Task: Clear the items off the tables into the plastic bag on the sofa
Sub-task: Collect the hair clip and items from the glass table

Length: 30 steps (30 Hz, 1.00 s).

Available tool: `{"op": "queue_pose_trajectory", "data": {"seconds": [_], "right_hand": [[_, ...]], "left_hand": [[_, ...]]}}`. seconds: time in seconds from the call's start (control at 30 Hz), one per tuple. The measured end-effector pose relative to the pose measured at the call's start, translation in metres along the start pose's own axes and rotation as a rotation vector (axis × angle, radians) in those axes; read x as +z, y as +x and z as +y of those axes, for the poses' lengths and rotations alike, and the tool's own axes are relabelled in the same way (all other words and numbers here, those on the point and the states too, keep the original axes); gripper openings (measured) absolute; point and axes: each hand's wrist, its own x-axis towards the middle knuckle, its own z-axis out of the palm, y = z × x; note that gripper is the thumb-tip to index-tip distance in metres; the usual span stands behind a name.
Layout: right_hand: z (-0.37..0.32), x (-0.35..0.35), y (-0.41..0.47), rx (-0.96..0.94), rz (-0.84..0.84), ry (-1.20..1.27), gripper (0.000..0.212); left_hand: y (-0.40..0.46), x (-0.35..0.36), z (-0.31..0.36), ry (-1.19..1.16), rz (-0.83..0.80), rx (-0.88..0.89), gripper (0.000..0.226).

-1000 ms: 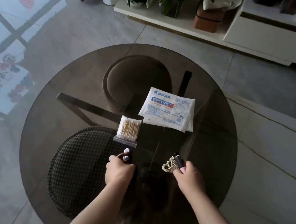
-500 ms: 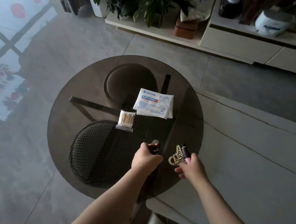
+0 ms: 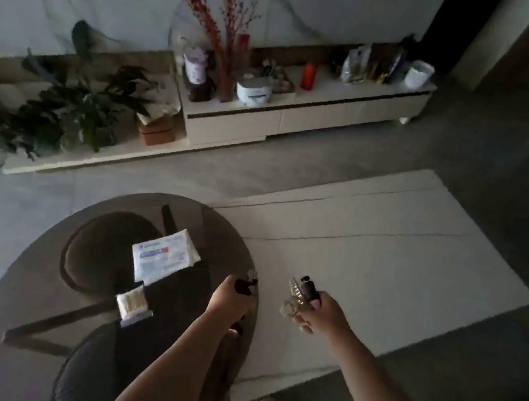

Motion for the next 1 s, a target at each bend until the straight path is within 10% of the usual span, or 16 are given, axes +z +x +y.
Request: {"op": "queue_pose_trajectory", "data": {"seconds": [1.0], "right_hand": [[0.217,-0.427,-0.167,0.062,0.843,0.793,0.024]], "left_hand": [[-0.188,0.468,0.229,0.446,-0.748,0.441,0.012]]}}
